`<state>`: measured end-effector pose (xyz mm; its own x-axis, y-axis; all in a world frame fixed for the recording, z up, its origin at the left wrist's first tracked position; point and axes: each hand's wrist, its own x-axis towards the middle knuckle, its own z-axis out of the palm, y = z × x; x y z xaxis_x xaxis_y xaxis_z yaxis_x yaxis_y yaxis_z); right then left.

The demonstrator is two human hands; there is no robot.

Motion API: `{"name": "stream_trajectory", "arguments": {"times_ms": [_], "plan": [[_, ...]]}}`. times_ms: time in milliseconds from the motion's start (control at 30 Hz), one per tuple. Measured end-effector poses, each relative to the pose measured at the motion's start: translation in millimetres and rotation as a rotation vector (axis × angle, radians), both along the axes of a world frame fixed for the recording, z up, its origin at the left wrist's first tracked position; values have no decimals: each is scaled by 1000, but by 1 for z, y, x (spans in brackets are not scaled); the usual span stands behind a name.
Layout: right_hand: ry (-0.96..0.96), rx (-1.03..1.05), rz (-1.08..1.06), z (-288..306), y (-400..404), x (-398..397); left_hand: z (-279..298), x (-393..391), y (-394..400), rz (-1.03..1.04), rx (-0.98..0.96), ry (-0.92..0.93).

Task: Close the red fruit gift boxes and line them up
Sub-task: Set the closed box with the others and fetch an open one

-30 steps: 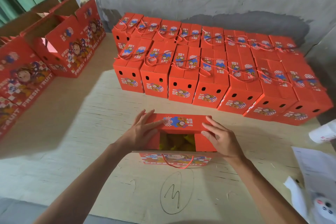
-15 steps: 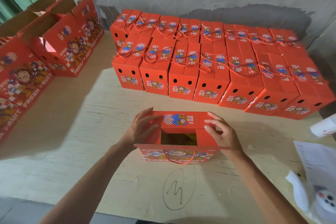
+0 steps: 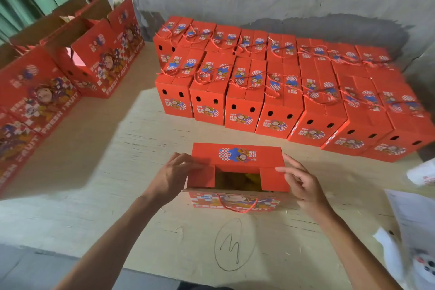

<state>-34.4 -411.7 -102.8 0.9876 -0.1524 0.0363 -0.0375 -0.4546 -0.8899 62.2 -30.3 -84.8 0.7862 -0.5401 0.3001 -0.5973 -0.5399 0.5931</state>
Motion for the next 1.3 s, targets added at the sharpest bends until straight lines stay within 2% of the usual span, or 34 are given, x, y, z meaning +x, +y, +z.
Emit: {"name": "stream_trajectory", "arguments": {"times_ms": [100,233,300,367,467,600,667,733,833,1133,1300], "plan": [[109,183,10,3,1,-12,2,-14,11,5,-5,16],[193,279,15,12,13,-29,-2,-38,17,74,-159,290],[183,377,-17,14,19,-31,1,-46,8,109,-255,340],[147,398,-93,19,25,-31,4,-49,-6,225,-304,329],[86,314,-219,21,31,-25,6,-49,-31,431,-353,331],[4,329,-280,15,35,-14,1,-44,-59,459,-383,178],[-61,210,-282,14,38,-8,-5,-36,-62,466,-214,-29],[-141,-64,-220,11,39,0,-9,-29,-65,404,27,-239],[-200,-365,-176,6,44,9,-13,-27,-78,289,102,-314],[-418,-397,-350,-8,61,18,-26,-27,-86,316,132,-379],[-424,-438,-351,-8,62,19,-29,-28,-86,346,133,-378]]}}
